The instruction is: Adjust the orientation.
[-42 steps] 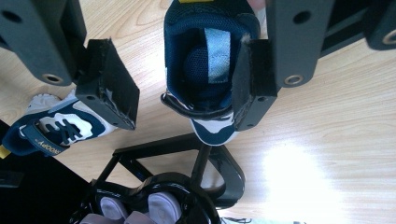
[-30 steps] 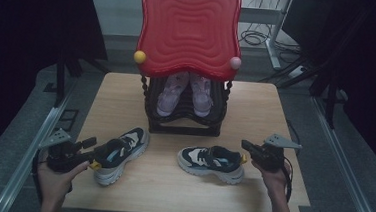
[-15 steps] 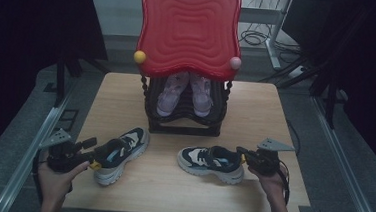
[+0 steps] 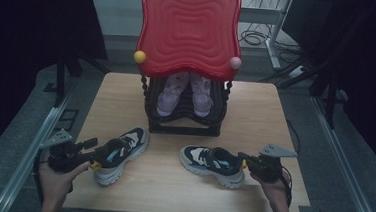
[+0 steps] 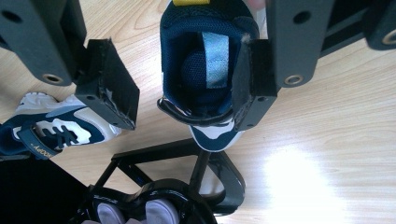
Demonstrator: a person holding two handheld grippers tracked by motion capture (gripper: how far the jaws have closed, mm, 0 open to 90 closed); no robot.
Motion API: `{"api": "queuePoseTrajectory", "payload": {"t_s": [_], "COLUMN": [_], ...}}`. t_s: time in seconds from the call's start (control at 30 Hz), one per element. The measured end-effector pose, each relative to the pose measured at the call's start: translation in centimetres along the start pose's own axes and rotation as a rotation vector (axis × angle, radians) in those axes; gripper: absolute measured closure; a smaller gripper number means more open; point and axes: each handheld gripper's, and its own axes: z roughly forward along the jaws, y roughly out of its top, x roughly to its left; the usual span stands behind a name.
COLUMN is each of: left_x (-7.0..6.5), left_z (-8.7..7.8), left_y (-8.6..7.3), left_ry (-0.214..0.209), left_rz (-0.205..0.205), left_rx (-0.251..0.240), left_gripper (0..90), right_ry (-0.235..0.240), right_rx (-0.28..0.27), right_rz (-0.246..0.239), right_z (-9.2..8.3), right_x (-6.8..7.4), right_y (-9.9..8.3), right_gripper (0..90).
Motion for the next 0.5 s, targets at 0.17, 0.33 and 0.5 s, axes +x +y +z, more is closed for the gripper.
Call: {"api": "queuePoseTrajectory", "payload": {"t_s": [0.17, 0.33, 0.5], "left_x": [0.2, 0.2, 0.2], "left_z": [-0.2, -0.1, 0.0], "left_y": [0.0, 0.0, -0.1], "left_ry": [0.003, 0.003, 0.001], "left_rz": [-0.006, -0.002, -0.005], "left_rx": [-0.005, -0.001, 0.002], "left_gripper": [41.8, 41.7, 41.7], "right_ry": [-0.013, -0.013, -0.013], "right_rx": [0.015, 0.023, 0.03], "right_rz": [-0.016, -0.017, -0.016], "right_z": [-0.5, -0.8, -1.2], "right_x": [0.6, 0.9, 1.1], "right_y": [-0.2, -0.4, -0.5], "right_gripper": [89.9, 90.0, 89.9]}}
